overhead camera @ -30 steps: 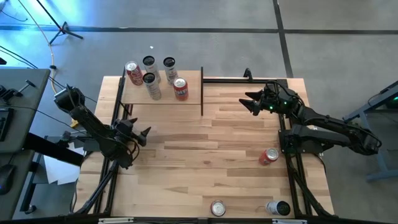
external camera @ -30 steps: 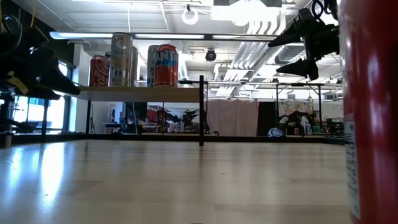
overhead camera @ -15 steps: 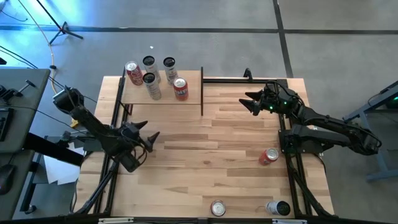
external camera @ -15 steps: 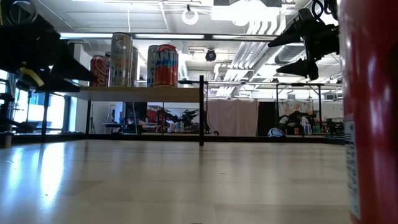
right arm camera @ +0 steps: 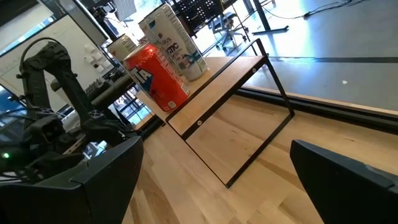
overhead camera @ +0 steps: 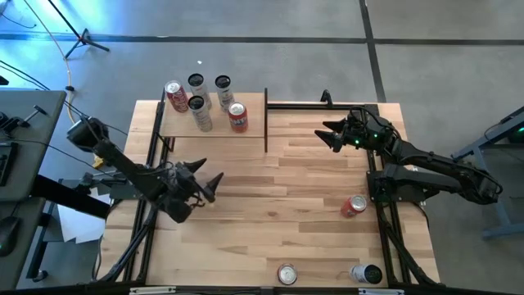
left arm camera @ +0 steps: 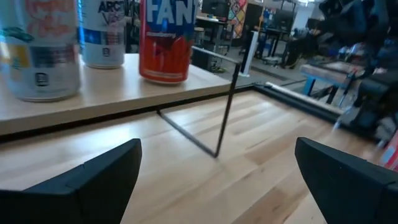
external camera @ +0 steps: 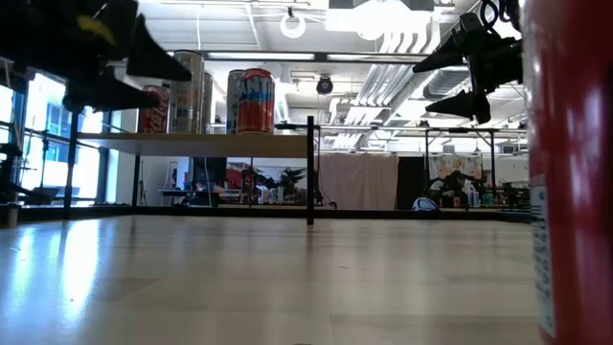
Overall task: Place canned beverage on shelf
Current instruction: Put the top orange soda can on the shelf
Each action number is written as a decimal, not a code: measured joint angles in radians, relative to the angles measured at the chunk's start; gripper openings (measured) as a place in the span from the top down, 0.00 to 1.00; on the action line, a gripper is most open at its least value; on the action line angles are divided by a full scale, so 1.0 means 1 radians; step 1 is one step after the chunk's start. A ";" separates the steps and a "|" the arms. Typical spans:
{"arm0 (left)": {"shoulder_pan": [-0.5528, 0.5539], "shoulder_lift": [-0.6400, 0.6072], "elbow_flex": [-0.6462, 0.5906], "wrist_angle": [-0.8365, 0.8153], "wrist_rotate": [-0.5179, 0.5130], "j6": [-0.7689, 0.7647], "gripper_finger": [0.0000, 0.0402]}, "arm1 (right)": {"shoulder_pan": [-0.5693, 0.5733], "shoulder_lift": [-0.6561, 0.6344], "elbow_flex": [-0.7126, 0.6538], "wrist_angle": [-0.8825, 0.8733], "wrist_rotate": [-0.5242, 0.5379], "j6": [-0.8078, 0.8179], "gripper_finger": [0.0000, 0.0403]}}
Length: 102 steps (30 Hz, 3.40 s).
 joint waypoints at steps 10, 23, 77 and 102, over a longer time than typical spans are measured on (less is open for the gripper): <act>0.216 0.020 0.053 0.314 0.213 0.360 0.00 | 0.000 0.000 0.000 0.000 0.000 0.000 0.02; 0.365 0.231 0.323 0.292 0.287 0.496 0.00 | 0.000 0.000 0.000 -0.010 0.000 0.000 0.02; 0.347 0.351 0.425 0.272 0.005 0.200 0.00 | 0.000 0.000 0.000 -0.011 0.000 0.000 0.02; 0.485 0.428 0.425 0.281 0.025 0.378 0.00 | 0.000 0.000 0.000 -0.011 0.000 0.000 0.02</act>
